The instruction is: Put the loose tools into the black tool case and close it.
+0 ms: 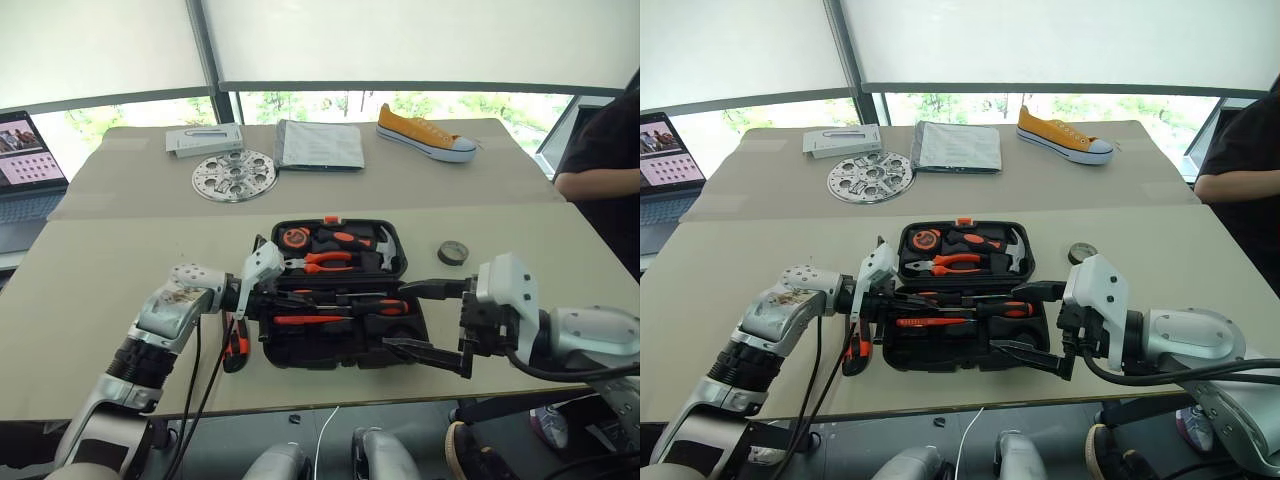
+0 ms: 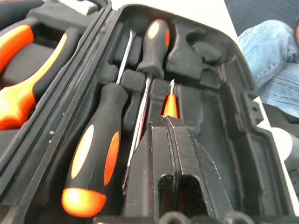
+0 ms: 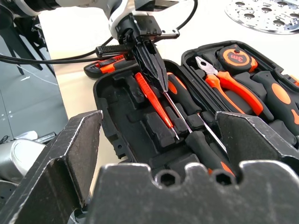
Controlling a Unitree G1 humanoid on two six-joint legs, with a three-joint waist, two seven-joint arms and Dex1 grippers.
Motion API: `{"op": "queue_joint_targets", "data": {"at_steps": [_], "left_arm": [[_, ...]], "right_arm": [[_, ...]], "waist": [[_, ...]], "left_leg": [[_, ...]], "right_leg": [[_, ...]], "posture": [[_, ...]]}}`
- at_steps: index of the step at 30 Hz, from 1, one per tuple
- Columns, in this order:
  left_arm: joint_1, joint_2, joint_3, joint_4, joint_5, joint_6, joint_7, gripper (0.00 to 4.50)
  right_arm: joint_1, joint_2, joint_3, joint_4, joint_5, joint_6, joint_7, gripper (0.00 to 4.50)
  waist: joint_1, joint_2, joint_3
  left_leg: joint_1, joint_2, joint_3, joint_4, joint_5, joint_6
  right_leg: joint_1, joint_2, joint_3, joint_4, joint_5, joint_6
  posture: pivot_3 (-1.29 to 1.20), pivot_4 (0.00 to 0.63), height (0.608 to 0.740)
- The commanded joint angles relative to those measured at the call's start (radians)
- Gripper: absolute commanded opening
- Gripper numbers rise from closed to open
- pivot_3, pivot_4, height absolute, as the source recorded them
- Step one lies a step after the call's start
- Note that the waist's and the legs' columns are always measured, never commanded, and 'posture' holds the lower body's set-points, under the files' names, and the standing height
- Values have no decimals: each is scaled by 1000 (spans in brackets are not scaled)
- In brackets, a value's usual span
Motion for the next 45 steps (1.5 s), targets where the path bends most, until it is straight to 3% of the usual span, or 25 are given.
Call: {"op": "queue_joint_targets", "data": {"at_steps": [1, 7, 15, 26, 31, 34, 40, 44, 45], "left_arm": [[49, 10, -44, -10, 45, -71, -16, 29], [119, 50, -47, -52, 71, -137, -24, 29], [63, 15, 21, -32, 26, -146, 14, 29], [113, 46, 1, -54, 61, -162, 21, 29], [154, 93, 102, -156, 12, -90, 87, 29], [276, 161, 310, -351, -131, 79, 152, 743], [637, 198, 760, -625, -269, 323, 312, 2951], [824, 180, 902, -703, -269, 353, 360, 4461], [854, 177, 917, -718, -264, 355, 373, 4461]], "right_arm": [[-1, -1, -16, -22, 15, -4, -5, 4500], [-2, 1, -19, -22, 19, -2, -8, 4500], [-11, 0, -15, -13, 26, -1, -2, 4500], [-46, 13, 23, 4, 14, -10, 6, 4500], [-94, 14, 53, 24, -5, -27, 29, 4500], [-156, 16, 82, 67, 7, -32, 80, 4500], [-255, 41, 174, 162, -50, -99, 200, 4500], [-293, 54, 216, 207, -89, -138, 258, 4500], [-301, 59, 222, 217, -95, -144, 266, 4500]], "waist": [[1, 0, 0], [4, 1, -1], [13, 1, -1], [11, 1, -1], [6, 1, -1], [-4, 1, 0], [-21, 0, 0], [-7, 0, 1], [-4, 0, 1]], "left_leg": [[0, 0, 0, 0, 0, 0], [1, 0, 0, 0, 0, 0], [1, 0, 0, 0, 0, 0], [1, 0, 0, -1, 0, 0], [1, 0, 0, -1, 0, 0], [1, 1, 0, -2, 0, 0], [1, 1, 0, -5, 0, 0], [3, 0, 0, -5, -2, -4], [3, 1, 0, -5, -4, -7]], "right_leg": [[0, 0, 0, 0, 0, 0], [1, 0, 0, 0, 0, 0], [1, 0, 0, 0, 0, 0], [1, 0, 0, 0, 0, 0], [0, 1, 1, 0, 0, 0], [-1, 1, 1, 0, 0, 0], [-2, 2, 0, -1, 0, 0], [0, 1, 0, -1, -1, 0], [1, 1, 0, -2, -1, 0]], "posture": [[0, 150, 740], [0, 150, 740], [0, 150, 740], [0, 150, 740], [0, 150, 740], [0, 150, 740], [0, 150, 740], [0, 150, 740], [0, 150, 740]]}}
